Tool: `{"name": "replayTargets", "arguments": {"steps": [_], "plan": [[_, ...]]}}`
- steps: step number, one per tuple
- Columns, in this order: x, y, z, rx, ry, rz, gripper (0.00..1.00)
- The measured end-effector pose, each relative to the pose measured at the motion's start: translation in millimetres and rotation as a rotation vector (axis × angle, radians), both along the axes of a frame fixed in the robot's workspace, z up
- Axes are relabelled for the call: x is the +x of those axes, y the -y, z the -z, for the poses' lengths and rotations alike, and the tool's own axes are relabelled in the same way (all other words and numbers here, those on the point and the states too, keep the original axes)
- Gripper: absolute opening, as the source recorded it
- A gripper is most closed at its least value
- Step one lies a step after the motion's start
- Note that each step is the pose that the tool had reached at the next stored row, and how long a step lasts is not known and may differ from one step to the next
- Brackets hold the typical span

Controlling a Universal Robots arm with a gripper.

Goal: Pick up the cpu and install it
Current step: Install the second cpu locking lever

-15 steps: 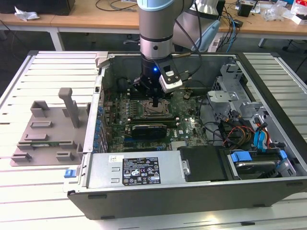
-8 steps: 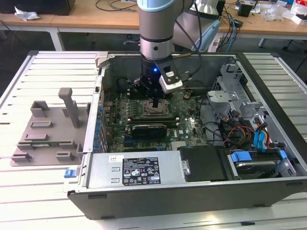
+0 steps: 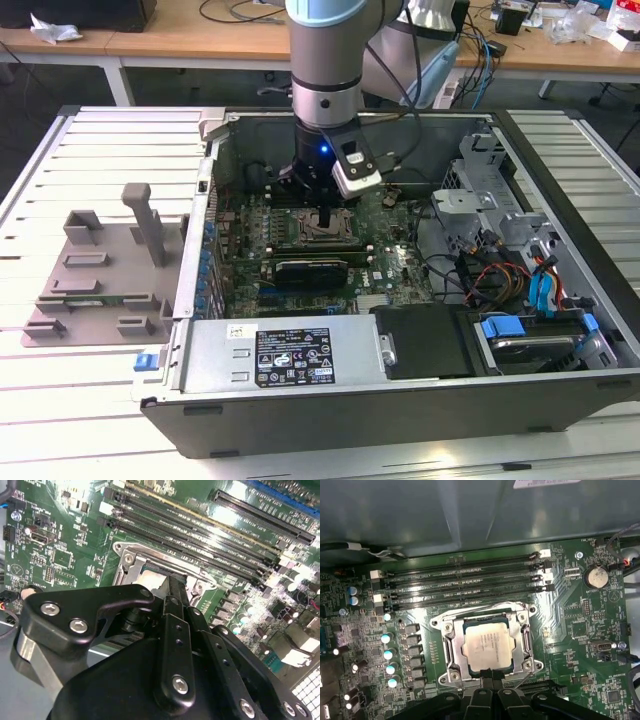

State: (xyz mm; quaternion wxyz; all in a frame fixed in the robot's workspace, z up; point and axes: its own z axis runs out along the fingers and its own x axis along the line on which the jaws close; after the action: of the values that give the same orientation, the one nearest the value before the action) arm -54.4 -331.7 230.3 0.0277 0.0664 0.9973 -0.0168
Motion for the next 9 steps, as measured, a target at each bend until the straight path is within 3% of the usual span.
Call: {"name": "replayTargets", "arguments": {"steps": [3, 6, 9], "plan": [[0.0, 0.1, -1.5, 0.0001, -0.0002, 0.000, 0.11], [0.1, 0.3, -9.2, 0.0004, 0.0000, 0.000, 0.11], [0.1, 4.9, -9.3, 0.0003, -0.0001, 0.000, 0.11]]}}
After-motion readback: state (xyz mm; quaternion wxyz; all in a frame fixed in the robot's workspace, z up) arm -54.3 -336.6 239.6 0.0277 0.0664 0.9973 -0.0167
